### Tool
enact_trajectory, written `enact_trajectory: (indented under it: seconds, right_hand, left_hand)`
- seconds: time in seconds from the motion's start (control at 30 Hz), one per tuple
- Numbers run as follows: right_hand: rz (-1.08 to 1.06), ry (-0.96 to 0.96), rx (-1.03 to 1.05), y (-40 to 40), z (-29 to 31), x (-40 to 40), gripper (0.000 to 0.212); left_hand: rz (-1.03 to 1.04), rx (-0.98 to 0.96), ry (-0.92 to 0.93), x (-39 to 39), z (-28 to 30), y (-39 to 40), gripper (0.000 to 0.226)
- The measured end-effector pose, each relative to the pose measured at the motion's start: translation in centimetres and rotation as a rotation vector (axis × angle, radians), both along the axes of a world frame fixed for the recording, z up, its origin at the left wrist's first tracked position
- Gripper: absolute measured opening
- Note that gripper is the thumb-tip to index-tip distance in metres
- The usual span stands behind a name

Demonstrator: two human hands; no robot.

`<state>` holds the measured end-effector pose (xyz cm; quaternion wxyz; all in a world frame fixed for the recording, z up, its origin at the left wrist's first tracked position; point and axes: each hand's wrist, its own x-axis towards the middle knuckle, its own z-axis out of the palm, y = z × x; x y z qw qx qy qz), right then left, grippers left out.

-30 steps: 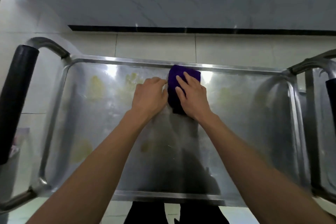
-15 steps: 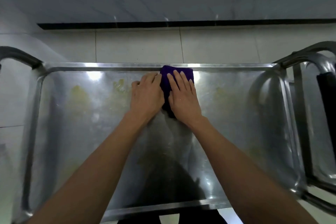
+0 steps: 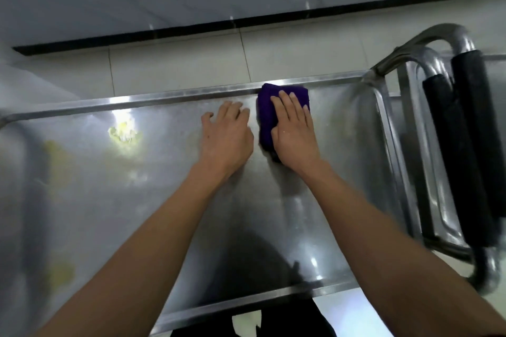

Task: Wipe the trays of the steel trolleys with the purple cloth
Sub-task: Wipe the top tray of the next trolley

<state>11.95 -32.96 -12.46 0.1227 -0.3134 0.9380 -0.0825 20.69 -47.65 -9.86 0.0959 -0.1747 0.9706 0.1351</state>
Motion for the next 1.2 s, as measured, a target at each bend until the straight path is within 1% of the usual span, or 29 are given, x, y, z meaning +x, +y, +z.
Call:
enact_trajectory:
  seconds: [0.2,0.3,0.4,0.53,0.73,0.87,1.0,1.2]
  right_hand:
    - [-0.153,-0.022,-0.007,7.2,-0.1,-5.0,0.067]
    - [-0.268,-0.010,-0.001,10.8,-0.3,-7.5,0.068]
    - [-0.280,0.004,-0.030,12.7,-0.7,-8.7,0.066]
    - [-0.252,-0.013,-0.084,13.6,-0.5,-7.8,0.066]
    - [-0.196,-0.001,-0.067,17.5,-0.4,-2.4,0.064]
    - [-0.228,0.002,-0.059,16.5,-0.7,-1.2,0.065]
    - [-0.214,0.002,-0.060,14.2,-0.7,-0.5,0.064]
    - [-0.151,0.009,-0.085,8.4,-0.9,2.6,0.063]
  left_hand:
    - [-0.075,0.029,0.004,-3.7,0.3,5.4,0.041]
    - [-0.050,0.044,-0.019,-4.9,0.0,7.2,0.037]
    - [0.000,-0.016,-0.078,-5.4,-0.2,8.7,0.036]
    - [0.035,-0.054,-0.133,-5.6,0.2,10.0,0.037]
    - [0.021,-0.064,-0.092,-5.4,0.1,9.5,0.033]
    - [-0.019,-0.050,-0.054,-4.8,-0.1,8.8,0.034]
    - [-0.077,-0.035,-0.011,-2.1,-0.6,7.8,0.040]
    - [0.020,-0.055,0.050,4.1,-0.9,4.4,0.037]
